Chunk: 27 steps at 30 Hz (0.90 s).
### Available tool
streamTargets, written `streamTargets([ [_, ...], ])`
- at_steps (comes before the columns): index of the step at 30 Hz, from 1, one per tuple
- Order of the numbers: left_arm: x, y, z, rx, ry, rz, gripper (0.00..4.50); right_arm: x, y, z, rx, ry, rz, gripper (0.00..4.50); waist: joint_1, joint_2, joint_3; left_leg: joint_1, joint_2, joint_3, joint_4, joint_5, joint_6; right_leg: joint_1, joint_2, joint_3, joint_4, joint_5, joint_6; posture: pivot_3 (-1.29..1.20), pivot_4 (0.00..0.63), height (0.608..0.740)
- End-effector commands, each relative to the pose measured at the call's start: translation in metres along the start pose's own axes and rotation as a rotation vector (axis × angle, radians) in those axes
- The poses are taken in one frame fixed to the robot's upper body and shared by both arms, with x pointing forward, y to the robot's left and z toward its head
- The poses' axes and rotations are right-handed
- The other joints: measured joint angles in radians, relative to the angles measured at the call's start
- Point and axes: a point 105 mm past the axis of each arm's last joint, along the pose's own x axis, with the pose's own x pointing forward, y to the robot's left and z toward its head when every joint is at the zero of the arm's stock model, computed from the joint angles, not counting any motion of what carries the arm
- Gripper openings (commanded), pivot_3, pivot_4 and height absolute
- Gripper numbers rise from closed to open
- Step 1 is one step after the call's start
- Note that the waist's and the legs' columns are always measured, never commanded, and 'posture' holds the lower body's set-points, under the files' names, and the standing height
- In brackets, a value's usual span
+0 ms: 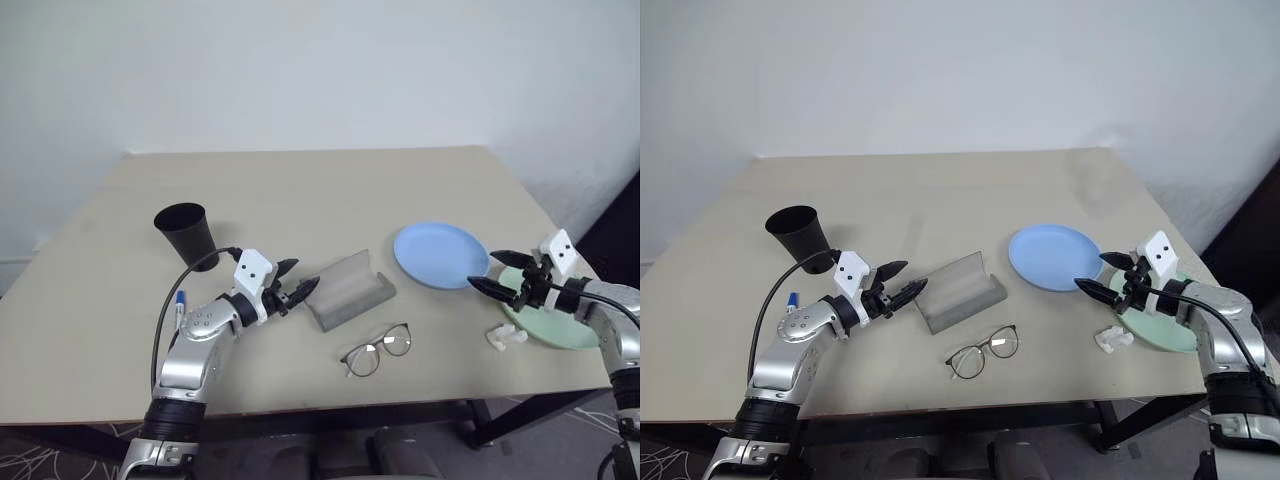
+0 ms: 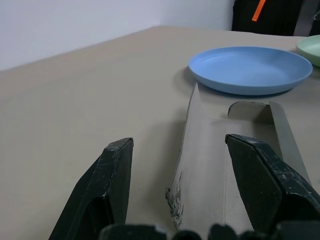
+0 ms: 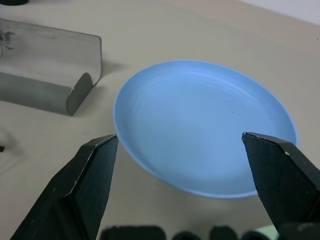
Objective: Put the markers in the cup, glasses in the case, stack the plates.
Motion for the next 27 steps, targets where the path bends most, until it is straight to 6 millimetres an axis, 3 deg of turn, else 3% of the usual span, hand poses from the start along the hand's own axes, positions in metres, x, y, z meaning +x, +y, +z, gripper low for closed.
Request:
streamTargets([
  [1, 0.001, -0.001, 0.016, 0.044, -0.041, -0.026, 3.09, -0.001, -0.002, 0.018, -0.055, -0.052, -0.016, 4.31, -0.001, 0.0, 0.0, 0.0, 0.0, 0.0, 0.0, 0.0, 0.0, 0.0, 0.0, 0.0, 0.0, 0.0, 0.0, 0.0, 0.0, 0.739],
  [27, 0.002, -0.007, 0.013, 0.022, -0.045, -0.057, 3.09, 0.005, 0.017, 0.018, -0.071, -0.028, -0.067, 4.31, 0.0, 0.0, 0.0, 0.001, 0.0, 0.0, 0.001, 0.0, 0.001, 0.001, -0.001, 0.0, -0.001, -0.001, 0.0, 0.0, 0.0, 0.739],
])
